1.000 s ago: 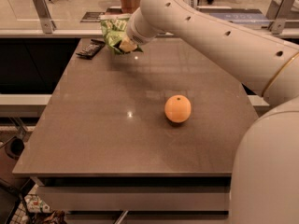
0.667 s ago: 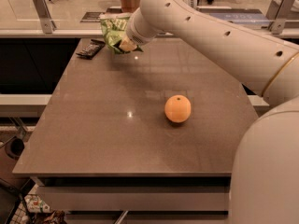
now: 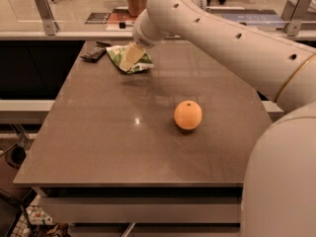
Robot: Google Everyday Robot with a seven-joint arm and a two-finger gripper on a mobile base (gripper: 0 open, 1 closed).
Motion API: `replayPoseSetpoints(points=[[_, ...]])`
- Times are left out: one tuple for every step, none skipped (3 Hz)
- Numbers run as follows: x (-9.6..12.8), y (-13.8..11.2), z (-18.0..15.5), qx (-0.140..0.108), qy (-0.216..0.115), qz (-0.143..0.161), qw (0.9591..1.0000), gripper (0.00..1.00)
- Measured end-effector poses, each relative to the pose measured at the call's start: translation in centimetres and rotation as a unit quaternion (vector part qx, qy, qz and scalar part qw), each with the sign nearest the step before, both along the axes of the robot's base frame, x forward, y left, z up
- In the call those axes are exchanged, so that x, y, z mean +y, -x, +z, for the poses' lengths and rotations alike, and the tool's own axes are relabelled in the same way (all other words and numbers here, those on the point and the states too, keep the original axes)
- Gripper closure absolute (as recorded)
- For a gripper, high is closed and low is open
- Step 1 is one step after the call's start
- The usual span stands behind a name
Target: Move green jalapeno chip bag near rxbar chocolate
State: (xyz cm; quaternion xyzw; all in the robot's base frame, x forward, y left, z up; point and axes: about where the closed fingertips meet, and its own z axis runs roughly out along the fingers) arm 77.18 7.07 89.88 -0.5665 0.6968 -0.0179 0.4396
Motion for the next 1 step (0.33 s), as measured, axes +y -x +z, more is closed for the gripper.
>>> replayPoseSetpoints(points=[[0.01,0.0,-0.01,0.0,0.0,0.0,1.0,0.0]])
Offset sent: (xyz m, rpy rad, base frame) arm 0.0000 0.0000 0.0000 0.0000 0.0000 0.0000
